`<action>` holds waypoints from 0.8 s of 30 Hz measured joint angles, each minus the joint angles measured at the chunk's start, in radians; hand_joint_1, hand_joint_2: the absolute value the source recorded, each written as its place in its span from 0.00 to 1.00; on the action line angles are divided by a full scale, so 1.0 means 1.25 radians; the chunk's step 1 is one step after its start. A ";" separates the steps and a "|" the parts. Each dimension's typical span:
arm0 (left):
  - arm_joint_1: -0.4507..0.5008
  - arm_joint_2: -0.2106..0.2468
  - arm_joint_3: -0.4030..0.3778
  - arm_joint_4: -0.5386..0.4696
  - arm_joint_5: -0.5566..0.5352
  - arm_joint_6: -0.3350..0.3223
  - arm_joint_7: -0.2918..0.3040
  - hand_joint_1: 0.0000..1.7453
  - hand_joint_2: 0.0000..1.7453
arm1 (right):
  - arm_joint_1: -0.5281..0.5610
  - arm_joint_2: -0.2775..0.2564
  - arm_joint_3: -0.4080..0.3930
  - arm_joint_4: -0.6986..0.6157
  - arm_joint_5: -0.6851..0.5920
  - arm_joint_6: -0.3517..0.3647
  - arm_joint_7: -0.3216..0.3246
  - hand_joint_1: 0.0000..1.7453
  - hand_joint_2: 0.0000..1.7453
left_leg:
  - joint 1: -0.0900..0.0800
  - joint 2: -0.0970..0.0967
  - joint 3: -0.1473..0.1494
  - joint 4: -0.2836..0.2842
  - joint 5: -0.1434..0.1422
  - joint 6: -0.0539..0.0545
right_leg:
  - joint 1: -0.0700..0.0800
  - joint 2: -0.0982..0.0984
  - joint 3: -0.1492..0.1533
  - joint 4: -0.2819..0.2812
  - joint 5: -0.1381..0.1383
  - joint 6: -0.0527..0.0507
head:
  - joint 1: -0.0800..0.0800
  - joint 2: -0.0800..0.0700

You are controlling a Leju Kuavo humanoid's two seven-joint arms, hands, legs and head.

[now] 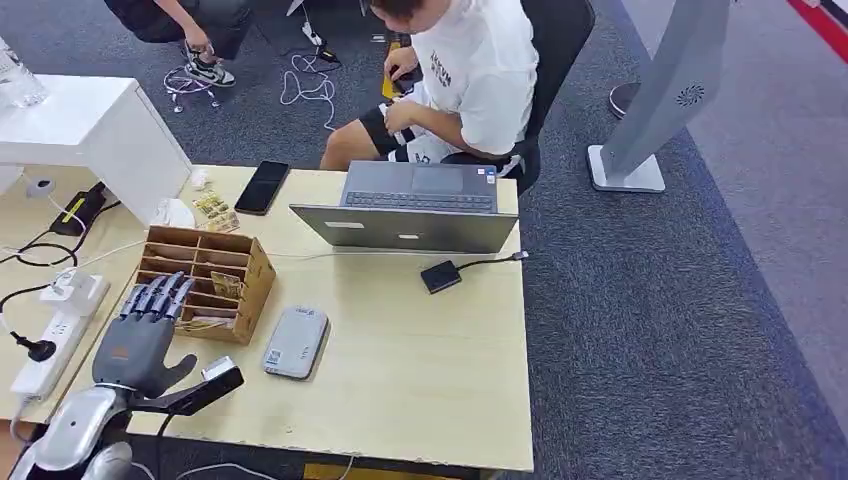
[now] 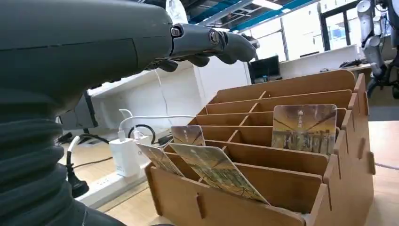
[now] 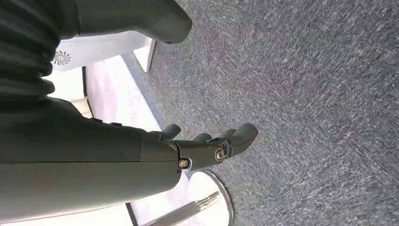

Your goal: Pass the card to the sensor for recognition and then transmit it.

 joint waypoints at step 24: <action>-0.065 -0.008 -0.002 0.067 -0.014 -0.020 0.005 0.00 1.00 | -0.005 0.005 0.005 0.000 0.016 0.010 0.003 0.00 1.00 | 0.000 0.000 0.000 0.000 0.000 0.000 | 0.000 0.000 0.000 0.000 0.000 0.000 | 0.000 0.000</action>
